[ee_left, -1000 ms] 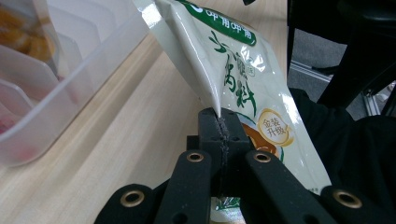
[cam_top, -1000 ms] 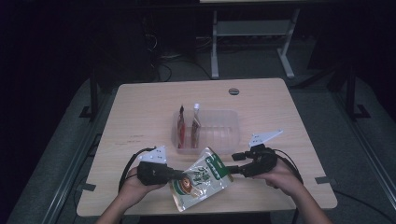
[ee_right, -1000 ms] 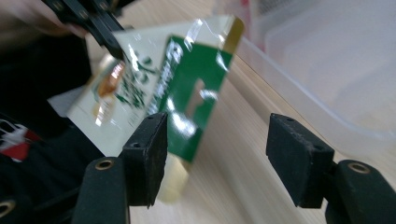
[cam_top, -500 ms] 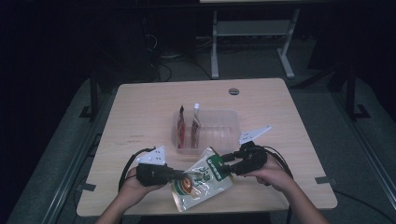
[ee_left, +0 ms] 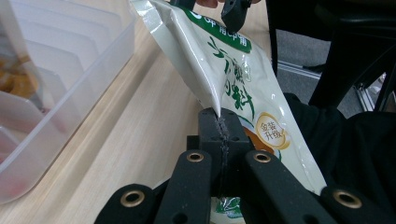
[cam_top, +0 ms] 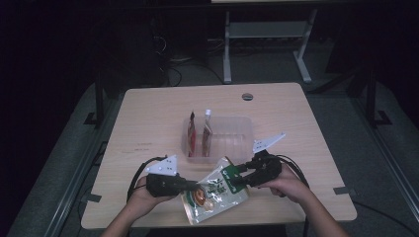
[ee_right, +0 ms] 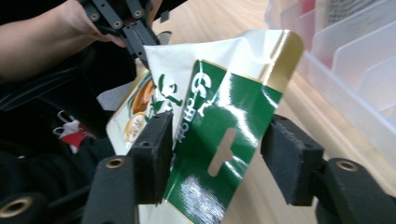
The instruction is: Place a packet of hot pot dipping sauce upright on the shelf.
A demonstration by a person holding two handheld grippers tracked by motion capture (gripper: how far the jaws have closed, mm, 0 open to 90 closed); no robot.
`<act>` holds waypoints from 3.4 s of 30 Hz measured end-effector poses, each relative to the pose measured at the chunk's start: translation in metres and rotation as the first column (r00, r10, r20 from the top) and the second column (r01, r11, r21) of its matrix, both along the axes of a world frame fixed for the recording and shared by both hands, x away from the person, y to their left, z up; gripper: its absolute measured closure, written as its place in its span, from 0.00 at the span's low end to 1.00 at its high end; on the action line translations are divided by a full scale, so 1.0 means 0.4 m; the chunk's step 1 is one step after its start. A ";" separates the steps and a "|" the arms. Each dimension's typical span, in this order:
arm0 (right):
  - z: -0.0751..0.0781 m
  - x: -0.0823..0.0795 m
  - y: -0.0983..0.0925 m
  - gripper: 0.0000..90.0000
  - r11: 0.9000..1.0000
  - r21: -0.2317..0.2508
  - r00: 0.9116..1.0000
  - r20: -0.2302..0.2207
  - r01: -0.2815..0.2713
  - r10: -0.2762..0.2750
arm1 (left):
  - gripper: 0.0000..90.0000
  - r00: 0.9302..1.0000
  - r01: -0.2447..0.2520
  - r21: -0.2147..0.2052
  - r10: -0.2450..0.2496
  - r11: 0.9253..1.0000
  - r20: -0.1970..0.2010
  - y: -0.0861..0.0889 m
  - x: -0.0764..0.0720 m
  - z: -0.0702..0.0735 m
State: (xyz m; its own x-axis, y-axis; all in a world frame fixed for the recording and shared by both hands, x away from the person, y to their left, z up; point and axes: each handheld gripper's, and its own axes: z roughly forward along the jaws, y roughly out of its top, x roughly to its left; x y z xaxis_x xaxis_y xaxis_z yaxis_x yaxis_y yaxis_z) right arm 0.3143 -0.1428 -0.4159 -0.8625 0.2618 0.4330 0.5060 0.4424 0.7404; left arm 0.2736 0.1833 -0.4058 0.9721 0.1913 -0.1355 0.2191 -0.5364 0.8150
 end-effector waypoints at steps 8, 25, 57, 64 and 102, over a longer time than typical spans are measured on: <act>0.004 -0.013 -0.023 0.71 1.000 0.015 1.000 -0.014 -0.012 0.013 | 1.00 1.000 0.000 0.006 0.000 1.000 -0.001 -0.013 0.015 -0.005; 0.025 -0.044 -0.030 1.00 1.000 0.014 0.998 0.060 -0.015 0.014 | 0.99 1.000 0.012 -0.019 -0.012 1.000 -0.001 -0.027 0.069 -0.017; 0.139 -0.045 -0.016 1.00 0.980 0.197 0.982 0.184 0.004 -0.041 | 0.31 0.990 -0.141 0.033 0.142 0.989 -0.017 0.046 0.036 -0.018; 0.175 -0.033 -0.033 1.00 0.972 0.231 0.972 0.210 0.052 -0.102 | 0.31 0.988 -0.148 0.070 0.151 0.986 -0.032 0.080 0.023 -0.038; 0.239 0.141 -0.064 1.00 0.938 0.168 0.908 0.247 0.304 -0.339 | 0.27 0.987 -0.140 0.123 0.147 0.983 -0.057 0.080 0.031 -0.069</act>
